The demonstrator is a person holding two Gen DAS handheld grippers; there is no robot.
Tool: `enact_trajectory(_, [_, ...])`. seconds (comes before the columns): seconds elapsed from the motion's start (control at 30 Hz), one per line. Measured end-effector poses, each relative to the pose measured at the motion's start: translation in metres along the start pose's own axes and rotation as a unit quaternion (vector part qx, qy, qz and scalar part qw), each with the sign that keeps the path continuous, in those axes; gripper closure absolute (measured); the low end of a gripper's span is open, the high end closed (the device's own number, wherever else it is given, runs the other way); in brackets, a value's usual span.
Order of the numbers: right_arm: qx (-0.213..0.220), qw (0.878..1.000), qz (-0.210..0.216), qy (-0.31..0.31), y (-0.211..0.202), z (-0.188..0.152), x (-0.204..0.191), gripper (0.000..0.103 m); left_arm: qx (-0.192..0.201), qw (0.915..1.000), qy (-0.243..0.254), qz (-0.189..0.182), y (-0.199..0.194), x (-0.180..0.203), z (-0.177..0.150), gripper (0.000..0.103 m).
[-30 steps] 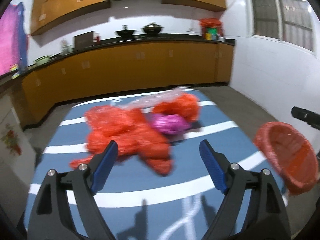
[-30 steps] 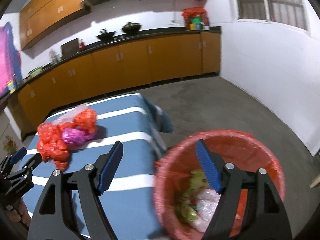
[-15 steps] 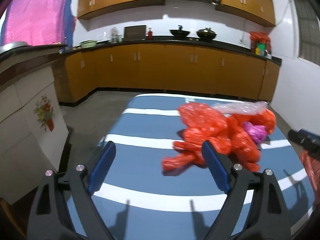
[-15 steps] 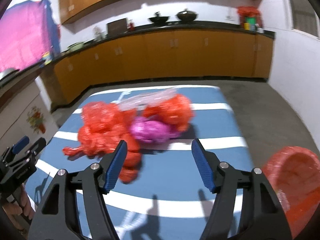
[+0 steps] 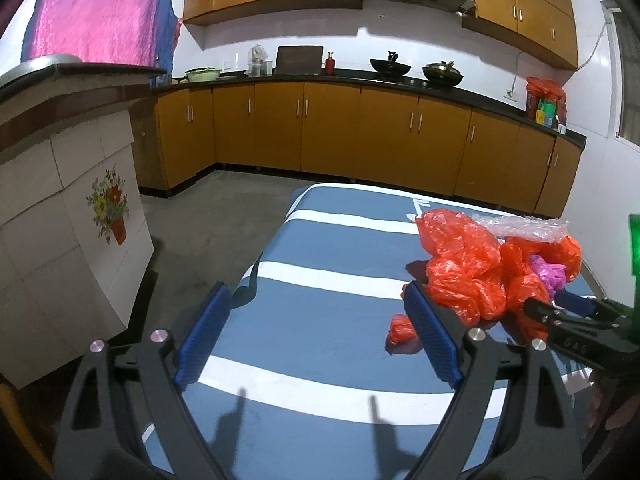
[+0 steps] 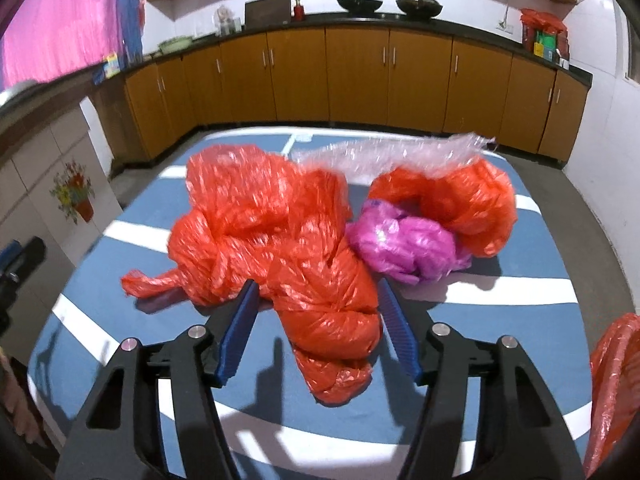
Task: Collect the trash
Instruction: 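Return both tools to the pile and close the right tool on a red bag, then lift the red bag with the right tool while the left tool grasps another red bag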
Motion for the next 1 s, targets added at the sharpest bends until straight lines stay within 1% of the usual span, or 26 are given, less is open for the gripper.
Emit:
enact_trajectory(0.1, [-0.012, 1.000, -0.014, -0.006, 0.008, -0.005, 0.002, 0.045, -0.003, 1.0000, -0.002, -0.002, 0.001, 0.000, -0.002, 0.016])
enact_trajectory(0.17, [-0.018, 1.000, -0.021, -0.007, 0.012, -0.007, 0.005, 0.052, -0.004, 1.0000, -0.001, -0.003, 0.002, 0.002, -0.003, 0.016])
enact_trajectory(0.2, [-0.024, 0.999, -0.021, -0.005, 0.013, -0.007, 0.007, 0.054, -0.005, 1.0000, -0.001, -0.004, 0.002, 0.004, -0.003, 0.016])
enact_trajectory(0.27, [-0.023, 1.000, -0.020, -0.002, 0.012, -0.007, 0.008, 0.060, -0.006, 1.0000, 0.000, -0.007, 0.003, 0.006, -0.003, 0.016])
enact_trajectory(0.33, [-0.025, 1.000, -0.016, -0.005, 0.009, -0.008, 0.009, 0.063, -0.008, 0.9999, 0.002, -0.010, 0.003, 0.010, -0.003, 0.016])
enact_trajectory(0.53, [-0.021, 1.000, 0.002, -0.005, -0.014, -0.016, 0.016, 0.065, -0.013, 0.9996, 0.015, -0.022, 0.007, 0.025, -0.001, 0.016])
enact_trajectory(0.7, [-0.010, 1.000, 0.015, -0.009, -0.041, -0.028, 0.027, 0.065, -0.024, 0.9984, 0.029, -0.043, 0.020, 0.045, 0.002, 0.016])
enact_trajectory(0.9, [0.011, 1.000, 0.001, 0.006, -0.066, -0.028, 0.051, 0.065, -0.038, 0.9946, 0.054, -0.079, 0.046, 0.082, 0.014, 0.016])
enact_trajectory(1.0, [0.015, 1.000, -0.012, 0.011, -0.069, -0.027, 0.062, 0.065, -0.045, 0.9929, 0.067, -0.087, 0.060, 0.100, 0.020, 0.016])
Point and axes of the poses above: each gripper's, at about its wrist camera, not at the fingertips, and y roughly the way its jaws point, x to its right, z to its top, the point moved 5 cm from there along y, roughly the way its jaws point, and after that the axes turned 7 degrees about y, right-handed, at the moved point
